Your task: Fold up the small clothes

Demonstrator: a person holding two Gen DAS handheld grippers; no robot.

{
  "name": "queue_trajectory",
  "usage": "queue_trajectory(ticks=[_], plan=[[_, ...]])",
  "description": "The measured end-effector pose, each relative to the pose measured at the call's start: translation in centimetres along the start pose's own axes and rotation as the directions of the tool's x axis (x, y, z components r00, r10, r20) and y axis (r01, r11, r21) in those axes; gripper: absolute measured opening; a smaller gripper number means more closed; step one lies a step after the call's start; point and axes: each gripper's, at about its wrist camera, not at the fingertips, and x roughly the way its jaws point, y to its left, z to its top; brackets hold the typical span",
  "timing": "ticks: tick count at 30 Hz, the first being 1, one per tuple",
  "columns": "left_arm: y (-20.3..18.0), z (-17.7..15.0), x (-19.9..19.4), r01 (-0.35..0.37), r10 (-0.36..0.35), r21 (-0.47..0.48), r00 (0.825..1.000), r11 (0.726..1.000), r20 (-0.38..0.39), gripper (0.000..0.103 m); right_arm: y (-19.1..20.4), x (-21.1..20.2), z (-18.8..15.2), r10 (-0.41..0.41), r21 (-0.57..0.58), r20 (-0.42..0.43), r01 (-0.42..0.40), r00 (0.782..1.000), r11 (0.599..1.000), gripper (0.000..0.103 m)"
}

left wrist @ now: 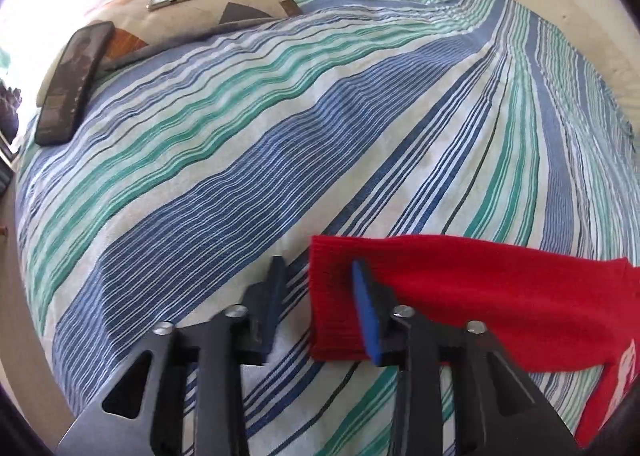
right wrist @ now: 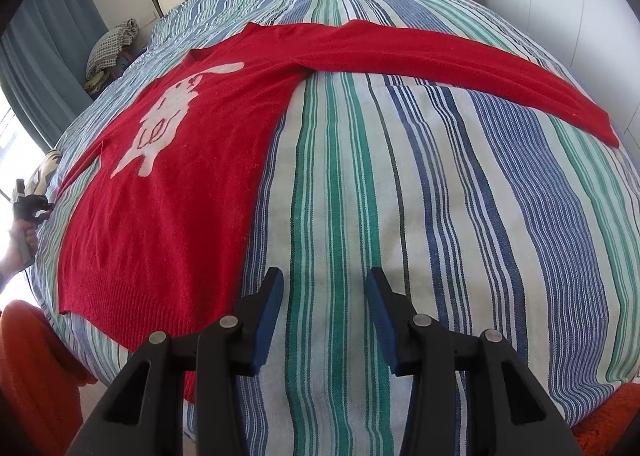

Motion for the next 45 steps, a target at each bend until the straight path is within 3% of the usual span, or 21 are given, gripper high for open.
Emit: queue_trajectory(ticks=[2,4,6,10,13,15,19,22,26,34,45], plan=[[0.1,-0.8,-2.9,-0.009,0.010,-0.017,0.998,1.000,0.064,0.080,-0.2,-0.4,0.1,0.007,0.010,0.013,-0.007,1.000,1.000,0.048],[-0.6,-2.2,-5.9,0.065,-0.067,0.025,0.992,0.998,0.110,0.082,-0.4,-0.9,0.1,0.010,0.021,0.037,-0.011,0.999,1.000,0.055],[-2.7,-4.4,-8.6,0.118,-0.135,0.141,0.984,0.983,0.113,0.084,-0.7,-1.3,0.2,0.011,0.034,0.054,-0.013,0.998,0.999,0.055],[-8.9,-10.2,-12.4,0.192,-0.244,0.404,0.966,0.895,0.082,0.091,-1.4,-1.4,0.3,0.010,0.072,0.060,-0.015,0.998,0.997,0.055],[-12.6,-13.4,-12.6,0.248,-0.290,0.466,0.957,0.849,0.019,0.091,-2.1,-1.8,0.3,0.004,0.107,0.078,-0.012,0.997,0.994,0.055],[-13.9,-14.6,-11.7,0.270,-0.297,0.445,0.955,0.854,-0.009,0.091,-2.7,-2.1,0.2,-0.002,0.133,0.086,-0.010,0.996,0.991,0.055],[-14.0,-16.9,-7.1,0.283,-0.251,0.352,0.959,0.892,-0.136,0.091,-4.1,-2.0,-0.1,-0.027,0.198,0.073,0.012,0.997,0.980,0.059],[-13.1,-18.6,-6.9,0.267,-0.267,0.398,0.962,0.878,-0.055,0.096,-5.3,-1.7,-0.4,-0.016,0.257,0.061,0.000,0.998,0.966,0.059],[-13.1,-18.5,-7.0,0.283,-0.273,0.399,0.959,0.872,-0.083,0.102,-6.3,-1.4,-0.6,0.014,0.310,0.066,-0.034,0.998,0.950,0.059],[-13.7,-19.2,-6.8,0.230,-0.239,0.441,0.970,0.868,-0.035,0.103,-5.7,-0.8,-0.6,0.014,0.290,0.063,-0.032,0.998,0.956,0.065],[-13.3,-19.2,-6.9,0.240,-0.248,0.437,0.968,0.867,-0.040,0.103,-6.6,-0.7,-1.1,0.062,0.343,0.096,-0.092,0.993,0.935,0.069]])
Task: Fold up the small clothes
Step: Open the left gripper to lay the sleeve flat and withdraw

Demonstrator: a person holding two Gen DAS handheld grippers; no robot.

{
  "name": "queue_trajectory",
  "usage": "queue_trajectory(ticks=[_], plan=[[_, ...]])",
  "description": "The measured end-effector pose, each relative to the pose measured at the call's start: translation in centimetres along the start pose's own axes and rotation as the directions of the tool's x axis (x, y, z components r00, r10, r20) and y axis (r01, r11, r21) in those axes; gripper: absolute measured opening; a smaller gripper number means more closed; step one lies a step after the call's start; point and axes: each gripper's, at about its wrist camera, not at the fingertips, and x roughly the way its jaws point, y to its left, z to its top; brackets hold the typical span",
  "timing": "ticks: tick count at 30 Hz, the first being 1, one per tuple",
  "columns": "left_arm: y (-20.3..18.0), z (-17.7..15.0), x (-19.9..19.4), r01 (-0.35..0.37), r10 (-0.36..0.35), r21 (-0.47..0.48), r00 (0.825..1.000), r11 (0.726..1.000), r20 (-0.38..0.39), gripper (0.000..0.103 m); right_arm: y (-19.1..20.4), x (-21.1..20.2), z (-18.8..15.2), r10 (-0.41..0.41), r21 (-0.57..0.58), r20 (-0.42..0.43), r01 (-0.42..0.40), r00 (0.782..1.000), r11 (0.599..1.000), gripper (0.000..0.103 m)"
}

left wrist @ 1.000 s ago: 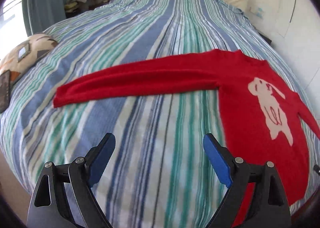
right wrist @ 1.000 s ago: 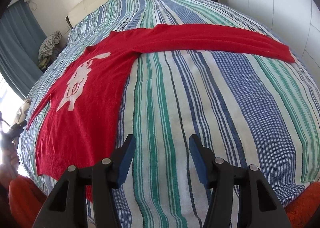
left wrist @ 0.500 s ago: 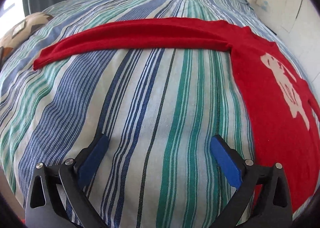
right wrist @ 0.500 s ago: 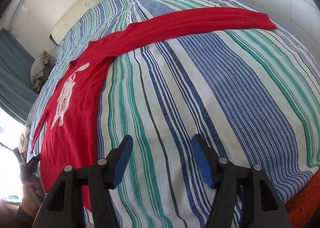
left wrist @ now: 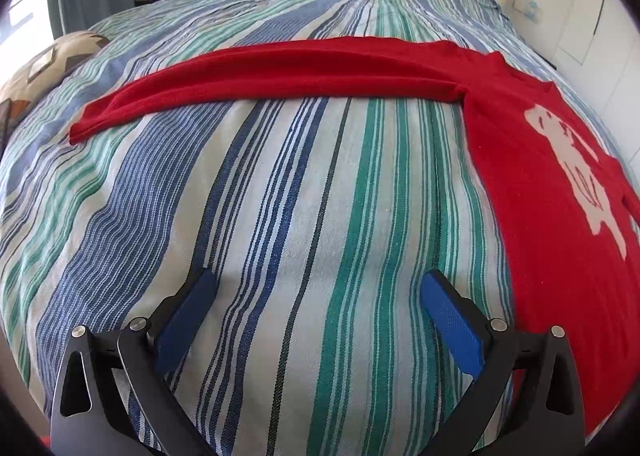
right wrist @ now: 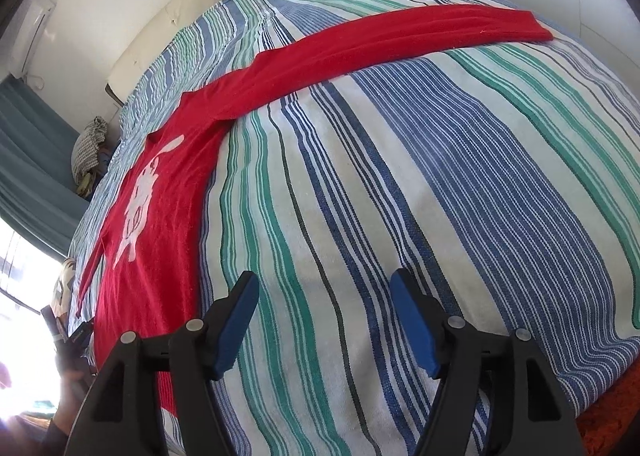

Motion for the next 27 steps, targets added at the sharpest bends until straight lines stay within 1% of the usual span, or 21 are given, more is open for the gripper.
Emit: queue_trajectory(ticks=[27], plan=[[-0.71,-0.13,-0.08,-0.028,0.028,0.020,1.000,0.999,0.008,0.103,0.57,0.18,-0.12,-0.014,-0.030,0.003,0.014,1.000,0.999,0.073]])
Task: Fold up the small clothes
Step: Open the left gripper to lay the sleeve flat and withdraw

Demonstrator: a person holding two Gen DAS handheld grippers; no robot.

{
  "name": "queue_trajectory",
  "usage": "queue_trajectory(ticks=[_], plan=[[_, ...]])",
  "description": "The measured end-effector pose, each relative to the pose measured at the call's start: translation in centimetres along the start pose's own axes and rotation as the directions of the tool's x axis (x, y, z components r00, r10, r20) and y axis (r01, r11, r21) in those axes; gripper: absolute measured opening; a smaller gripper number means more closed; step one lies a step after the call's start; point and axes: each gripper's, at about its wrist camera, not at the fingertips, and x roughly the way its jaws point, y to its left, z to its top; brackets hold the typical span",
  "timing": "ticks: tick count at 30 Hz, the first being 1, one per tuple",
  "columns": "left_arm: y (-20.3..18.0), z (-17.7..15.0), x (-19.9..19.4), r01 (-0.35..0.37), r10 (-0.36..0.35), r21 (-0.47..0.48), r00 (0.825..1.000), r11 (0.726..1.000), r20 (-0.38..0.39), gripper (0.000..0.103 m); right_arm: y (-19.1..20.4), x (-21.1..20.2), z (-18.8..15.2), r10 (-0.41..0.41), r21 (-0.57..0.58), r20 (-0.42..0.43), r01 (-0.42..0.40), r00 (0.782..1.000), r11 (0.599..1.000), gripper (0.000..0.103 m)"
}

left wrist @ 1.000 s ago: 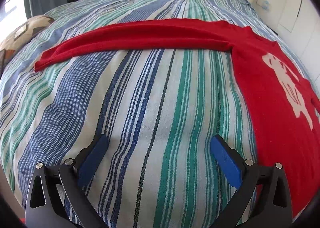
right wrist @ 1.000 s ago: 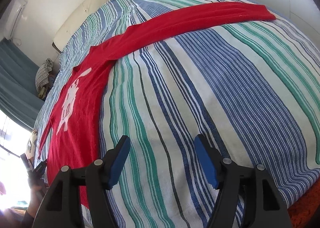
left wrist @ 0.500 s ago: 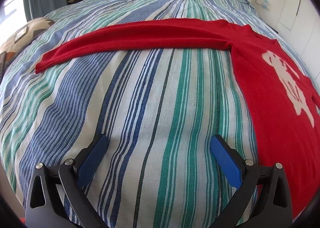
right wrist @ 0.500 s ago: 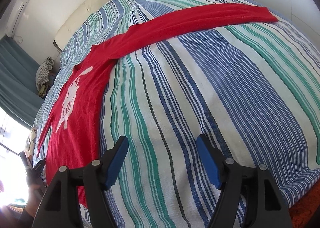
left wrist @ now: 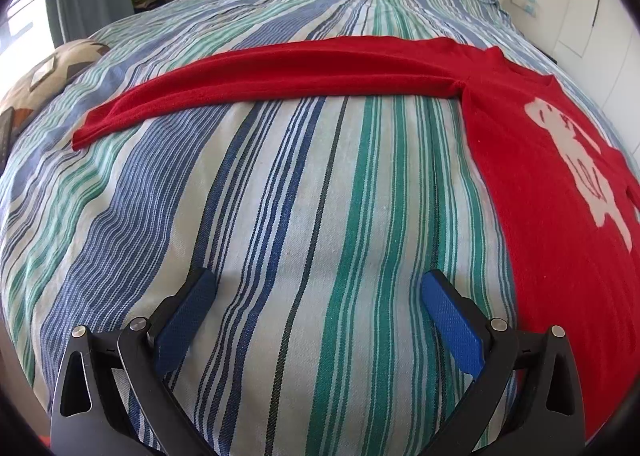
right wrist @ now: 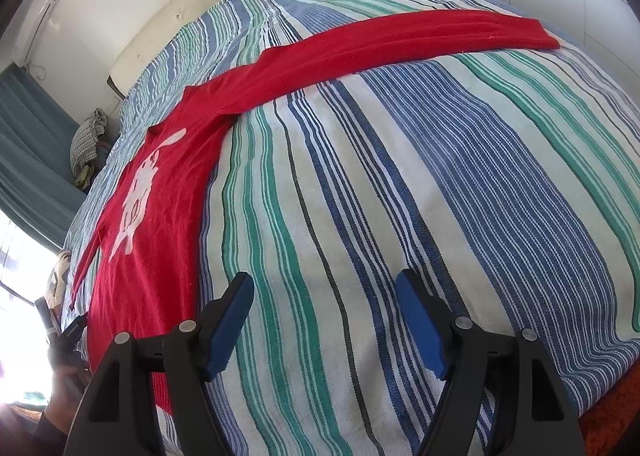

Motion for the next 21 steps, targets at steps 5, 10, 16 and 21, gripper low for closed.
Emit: queue_trajectory(ticks=[5,10,16,21], plan=[[-0.15,-0.07,-0.04,-0.006,0.006,0.003,1.000,1.000,0.002,0.103,0.03,-0.01,-0.05,-0.001,0.000,0.000,0.001,1.000,1.000,0.074],[-0.16,-0.07,-0.03,-0.006,0.006,0.003,1.000,1.000,0.002,0.103,0.04,-0.01,-0.04,-0.002,-0.001,0.000,0.002,1.000,1.000,0.074],[-0.17,-0.06,-0.03,-0.006,0.006,0.003,1.000,1.000,0.002,0.103,0.08,-0.02,-0.09,-0.002,-0.002,0.000,0.002,1.000,1.000,0.074],[-0.19,-0.06,-0.04,-0.006,0.006,0.003,1.000,1.000,0.002,0.103,0.09,-0.04,-0.10,-0.003,-0.002,0.000,0.003,1.000,1.000,0.074]])
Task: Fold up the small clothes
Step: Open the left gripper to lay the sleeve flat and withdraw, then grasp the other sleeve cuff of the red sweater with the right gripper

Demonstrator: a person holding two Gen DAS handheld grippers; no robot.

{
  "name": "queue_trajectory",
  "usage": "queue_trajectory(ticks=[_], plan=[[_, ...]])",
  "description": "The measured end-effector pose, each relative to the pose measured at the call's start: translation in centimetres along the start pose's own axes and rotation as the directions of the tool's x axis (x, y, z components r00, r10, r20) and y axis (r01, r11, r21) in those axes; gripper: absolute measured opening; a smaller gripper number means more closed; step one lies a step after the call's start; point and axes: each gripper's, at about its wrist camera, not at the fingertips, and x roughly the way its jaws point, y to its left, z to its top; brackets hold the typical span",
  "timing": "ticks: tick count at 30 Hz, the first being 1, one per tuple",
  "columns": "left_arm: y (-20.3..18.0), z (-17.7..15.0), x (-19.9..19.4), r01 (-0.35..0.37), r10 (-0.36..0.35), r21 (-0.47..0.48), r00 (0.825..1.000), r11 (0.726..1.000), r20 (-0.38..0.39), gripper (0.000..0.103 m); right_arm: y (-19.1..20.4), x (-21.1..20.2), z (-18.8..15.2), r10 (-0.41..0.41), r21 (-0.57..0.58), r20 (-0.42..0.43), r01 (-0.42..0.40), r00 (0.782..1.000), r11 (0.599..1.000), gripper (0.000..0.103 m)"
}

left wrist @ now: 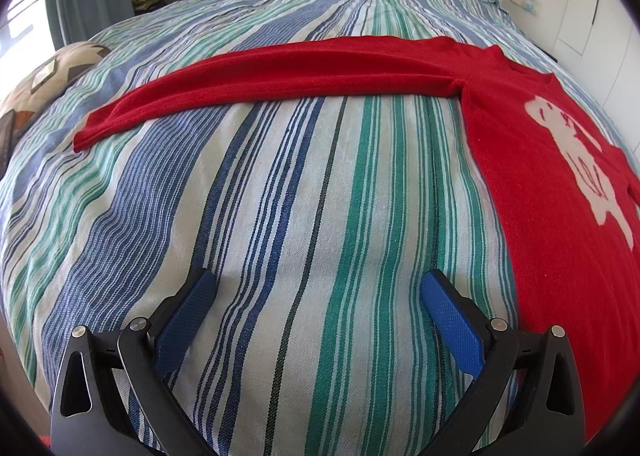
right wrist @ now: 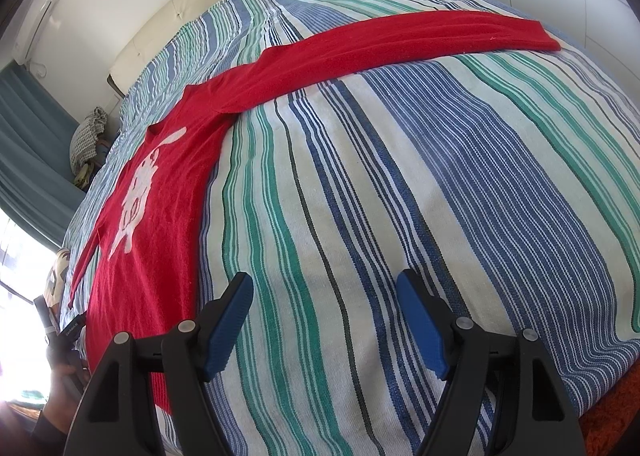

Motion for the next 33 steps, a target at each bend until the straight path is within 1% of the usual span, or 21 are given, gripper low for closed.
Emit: queue_trajectory(ticks=[23,26,27,28,30,31,33], plan=[[-0.1,0.0,0.0,-0.001,0.001,0.004,1.000,1.000,0.000,0.103,0.1,-0.1,0.0,-0.002,0.000,0.000,0.002,1.000,1.000,0.074],[-0.1,0.6,-0.5,0.008,-0.007,0.017,0.999,1.000,-0.034,0.102,0.1,-0.5,0.6,0.004,0.018,-0.020,-0.004,1.000,1.000,0.074],[0.0,1.0,-1.0,0.012,-0.012,0.015,0.999,1.000,-0.052,0.102,-0.1,-1.0,1.1,0.021,0.041,-0.020,-0.021,1.000,0.999,0.074],[0.1,1.3,-1.7,0.033,-0.033,0.008,0.998,0.999,-0.061,0.102,-0.5,-1.9,1.7,0.053,0.077,0.005,-0.054,0.999,0.996,0.074],[0.3,1.9,-3.7,0.100,-0.100,-0.019,0.994,0.995,-0.034,0.102,-2.0,-4.0,3.1,0.102,0.141,0.090,-0.114,0.991,0.983,0.074],[0.4,2.2,-4.8,0.125,-0.125,-0.033,0.992,0.992,-0.010,0.102,-3.1,-4.8,4.0,0.111,0.172,0.129,-0.132,0.985,0.976,0.074],[0.3,2.4,-6.6,0.171,-0.170,-0.049,0.985,0.984,0.025,0.102,-5.8,-5.7,6.0,0.124,0.254,0.173,-0.166,0.977,0.953,0.074]])
